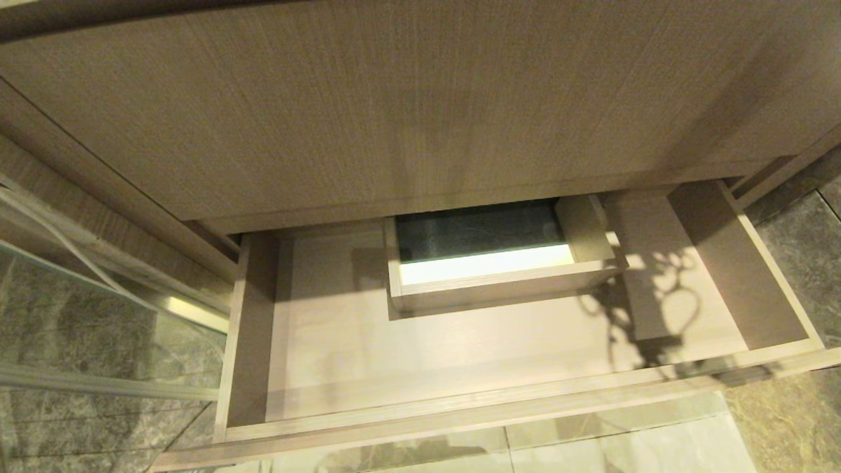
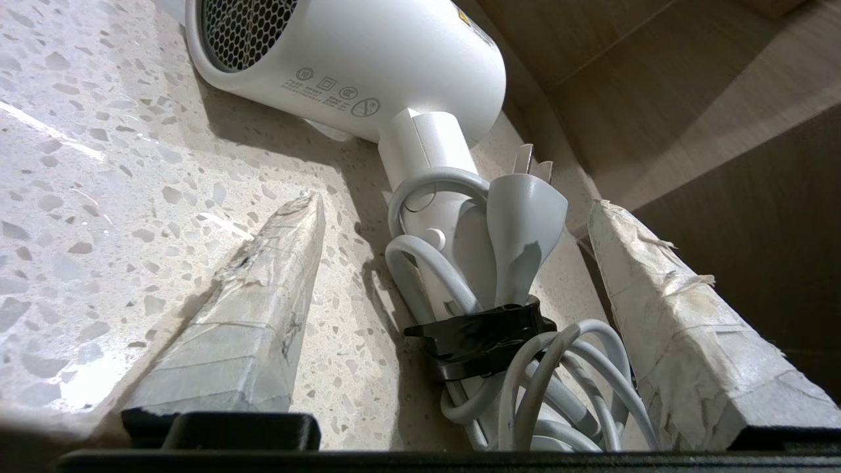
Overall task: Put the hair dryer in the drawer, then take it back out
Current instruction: Place it on the countertop, then close the drawer
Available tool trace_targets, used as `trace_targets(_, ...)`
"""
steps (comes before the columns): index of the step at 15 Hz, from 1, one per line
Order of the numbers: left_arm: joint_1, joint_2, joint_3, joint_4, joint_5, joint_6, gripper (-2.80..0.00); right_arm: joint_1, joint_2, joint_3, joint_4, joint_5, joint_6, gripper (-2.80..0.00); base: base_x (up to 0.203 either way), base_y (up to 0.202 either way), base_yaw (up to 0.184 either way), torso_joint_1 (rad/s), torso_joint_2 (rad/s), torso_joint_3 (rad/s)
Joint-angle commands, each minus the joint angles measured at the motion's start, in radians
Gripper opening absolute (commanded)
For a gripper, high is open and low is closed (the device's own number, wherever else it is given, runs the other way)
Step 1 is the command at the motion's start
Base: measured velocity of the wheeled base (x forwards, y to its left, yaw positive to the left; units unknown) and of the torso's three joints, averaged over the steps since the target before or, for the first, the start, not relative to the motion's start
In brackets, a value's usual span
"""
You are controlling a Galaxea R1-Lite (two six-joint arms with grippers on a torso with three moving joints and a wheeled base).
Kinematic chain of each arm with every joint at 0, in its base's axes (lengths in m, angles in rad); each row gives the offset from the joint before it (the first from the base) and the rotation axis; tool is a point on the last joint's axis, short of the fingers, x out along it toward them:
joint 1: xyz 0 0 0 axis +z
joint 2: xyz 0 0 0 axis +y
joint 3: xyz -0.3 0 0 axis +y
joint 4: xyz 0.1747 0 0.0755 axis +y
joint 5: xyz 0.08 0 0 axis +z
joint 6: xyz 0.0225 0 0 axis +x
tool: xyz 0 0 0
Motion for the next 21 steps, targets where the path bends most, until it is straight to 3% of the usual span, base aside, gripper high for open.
trace_targets(1, 0.0, 0.0, 0.0, 0.0, 0.0, 0.0, 0.0, 0.0, 0.0, 0.0, -0.004, 0.0, -0.005, 0.0, 0.0, 0.0, 0.0, 0.0, 0.0, 0.0)
trace_targets(4, 0.0, 0.0, 0.0, 0.0, 0.0, 0.0, 0.0, -0.004, -0.032, 0.001, -0.026, 0.0, -0.007, 0.0, 0.0, 0.0, 0.0, 0.0, 0.0, 0.0)
trace_targets(11, 0.0, 0.0, 0.0, 0.0, 0.0, 0.0, 0.0, -0.008, -0.166, 0.019, 0.117, 0.008, -0.028, 0.0, 0.0, 0.0, 0.0, 0.0, 0.0, 0.0)
trace_targets(15, 0.0, 0.0, 0.0, 0.0, 0.0, 0.0, 0.0, -0.008, -0.166, 0.02, 0.117, 0.008, -0.028, 0.0, 0.0, 0.0, 0.0, 0.0, 0.0, 0.0)
trace_targets(16, 0.0, 0.0, 0.0, 0.0, 0.0, 0.0, 0.0, -0.008, -0.166, 0.02, 0.117, 0.008, -0.028, -0.58, 0.0, 0.0, 0.0, 0.0, 0.0, 0.0)
trace_targets(17, 0.0, 0.0, 0.0, 0.0, 0.0, 0.0, 0.0, -0.008, -0.166, 0.02, 0.117, 0.008, -0.028, -2.8, 0.0, 0.0, 0.0, 0.0, 0.0, 0.0)
trace_targets(21, 0.0, 0.0, 0.0, -0.002, 0.0, 0.0, 0.0, -0.01, -0.258, 0.101, 0.182, 0.006, -0.049, -2.8, 0.0, 0.0, 0.0, 0.0, 0.0, 0.0)
